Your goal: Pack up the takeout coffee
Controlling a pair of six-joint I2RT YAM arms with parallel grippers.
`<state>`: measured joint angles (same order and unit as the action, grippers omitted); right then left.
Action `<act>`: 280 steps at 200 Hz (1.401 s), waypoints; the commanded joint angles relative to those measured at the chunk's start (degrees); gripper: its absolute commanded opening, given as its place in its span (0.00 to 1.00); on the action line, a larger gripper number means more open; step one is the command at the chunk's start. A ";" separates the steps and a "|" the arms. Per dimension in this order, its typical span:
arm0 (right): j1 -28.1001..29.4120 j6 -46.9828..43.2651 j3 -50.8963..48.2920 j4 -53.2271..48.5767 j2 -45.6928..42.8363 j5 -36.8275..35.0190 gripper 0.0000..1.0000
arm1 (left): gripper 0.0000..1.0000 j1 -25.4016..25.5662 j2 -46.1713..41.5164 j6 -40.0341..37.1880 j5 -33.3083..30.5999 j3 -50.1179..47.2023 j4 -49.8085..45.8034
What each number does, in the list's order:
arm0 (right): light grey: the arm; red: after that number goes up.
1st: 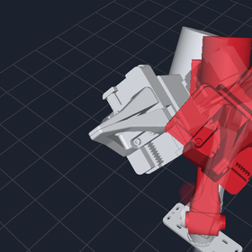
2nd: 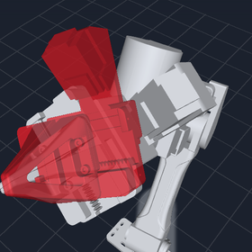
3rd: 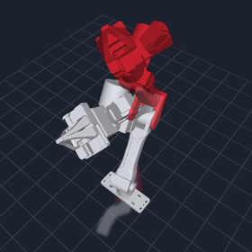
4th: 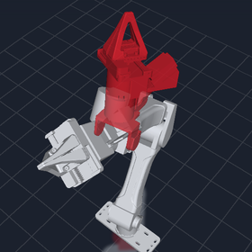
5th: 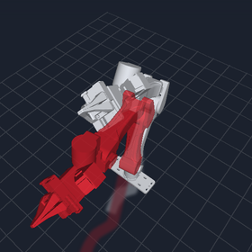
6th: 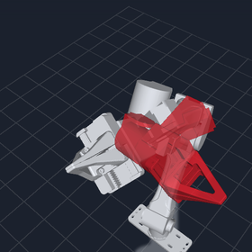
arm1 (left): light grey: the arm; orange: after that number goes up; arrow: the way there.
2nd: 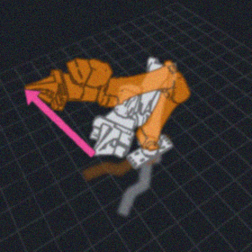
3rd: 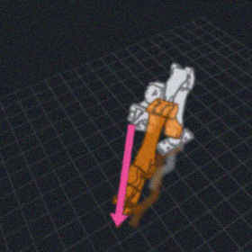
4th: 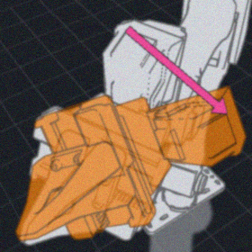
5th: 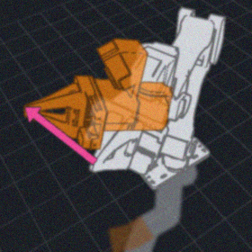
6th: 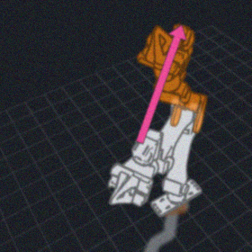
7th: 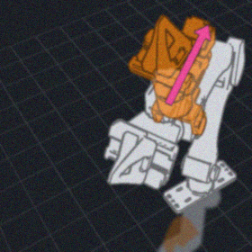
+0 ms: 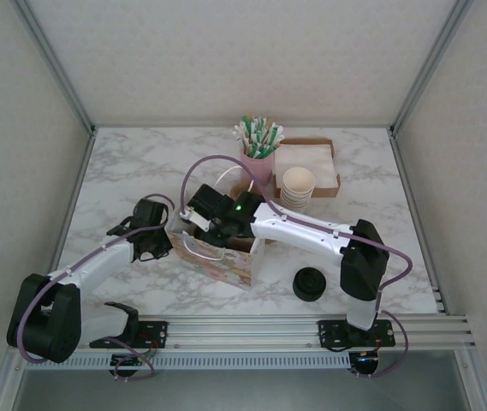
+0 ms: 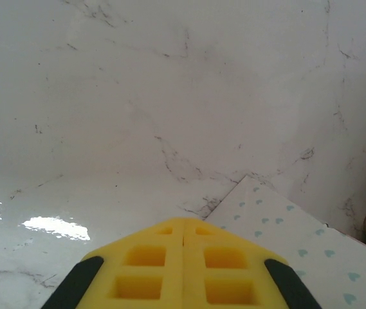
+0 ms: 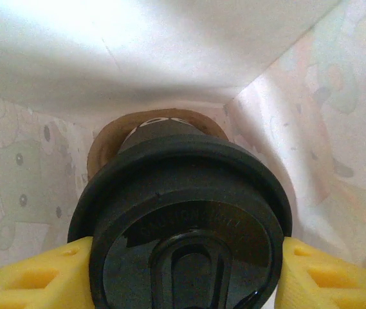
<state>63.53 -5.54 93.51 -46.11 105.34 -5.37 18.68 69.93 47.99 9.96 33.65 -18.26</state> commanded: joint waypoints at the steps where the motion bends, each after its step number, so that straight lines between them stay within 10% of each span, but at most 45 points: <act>1: 0.34 0.53 2.94 -5.99 0.68 -1.60 0.38 | 0.05 0.61 0.28 -0.70 -1.05 1.68 -1.88; 280: 0.50 3.54 9.11 -13.86 9.62 -4.66 0.49 | 0.05 2.15 -1.88 -0.43 -1.56 2.03 -2.70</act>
<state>63.81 -3.36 102.76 -56.16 113.25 -6.68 20.21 69.63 47.99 9.93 33.91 -18.72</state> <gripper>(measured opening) 0.467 0.055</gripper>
